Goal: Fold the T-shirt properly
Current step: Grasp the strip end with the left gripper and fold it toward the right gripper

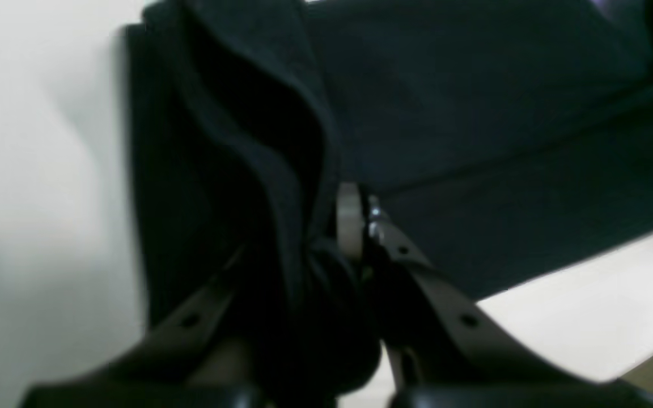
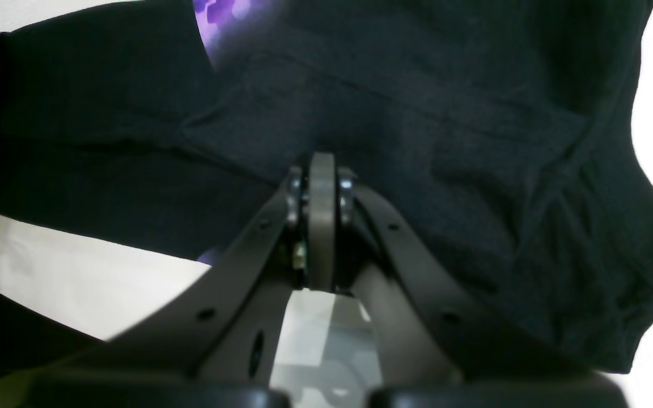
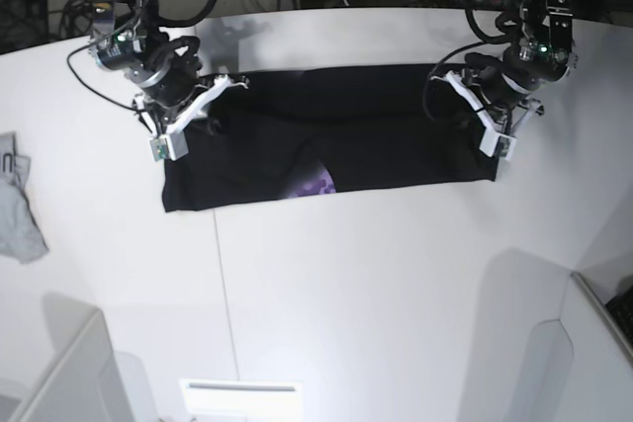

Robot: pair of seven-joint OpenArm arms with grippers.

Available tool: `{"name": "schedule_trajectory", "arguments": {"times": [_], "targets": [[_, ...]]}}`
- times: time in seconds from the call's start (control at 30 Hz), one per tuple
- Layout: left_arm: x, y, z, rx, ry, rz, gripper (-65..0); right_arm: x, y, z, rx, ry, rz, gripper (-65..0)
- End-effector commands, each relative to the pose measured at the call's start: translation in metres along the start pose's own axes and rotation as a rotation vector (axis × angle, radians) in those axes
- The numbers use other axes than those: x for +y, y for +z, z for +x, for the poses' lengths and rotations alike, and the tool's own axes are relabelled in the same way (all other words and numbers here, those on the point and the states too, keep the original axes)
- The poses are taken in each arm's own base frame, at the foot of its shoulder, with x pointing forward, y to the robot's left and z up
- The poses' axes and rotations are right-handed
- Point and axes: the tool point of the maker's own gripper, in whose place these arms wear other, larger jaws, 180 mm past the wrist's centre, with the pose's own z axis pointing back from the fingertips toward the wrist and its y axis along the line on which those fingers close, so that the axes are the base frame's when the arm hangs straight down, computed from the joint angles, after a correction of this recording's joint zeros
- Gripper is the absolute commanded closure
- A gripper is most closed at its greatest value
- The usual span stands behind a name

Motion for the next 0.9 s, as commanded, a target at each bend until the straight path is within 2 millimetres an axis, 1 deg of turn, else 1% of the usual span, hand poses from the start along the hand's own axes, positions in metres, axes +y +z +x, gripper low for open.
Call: {"name": "schedule_trajectory", "arguments": {"times": [0.0,0.17,0.27,0.53,0.6,0.7,0.8,0.87], "targets": [[-0.005,0.000,0.016,-0.053,-0.013,-0.016,0.0,0.003,0.002,0.010,-0.037,0.001,0.010,0.0],[-0.035,-0.011,0.022,-0.062,0.002,-0.083,0.0,0.001,0.003,0.009,-0.037,-0.001,0.007,0.0],[-0.046,-0.016,0.023,-0.031,0.006,-0.108,0.0,0.001,0.003,0.009,-0.035,-0.001,0.007,0.0],[-0.059,-0.021,0.035,-0.023,0.023,-0.135,0.0,0.001,0.004,0.004,-0.026,-0.006,0.004,0.0],[-0.061,-0.022,0.041,-0.037,0.028,-0.143,0.0,0.001,0.004,0.004,-0.024,-0.006,0.004,0.0],[-0.064,-0.023,0.043,-0.042,0.028,-0.151,0.0,0.001,0.004,0.004,-0.024,-0.006,0.004,0.0],[-0.081,-0.028,0.046,-0.036,-0.002,-0.188,0.0,0.001,0.004,0.004,-0.024,-0.006,0.004,0.0],[-0.085,-0.032,0.043,-0.022,0.004,-0.204,0.0,0.001,0.004,0.004,-0.024,-0.006,0.004,0.0]]}}
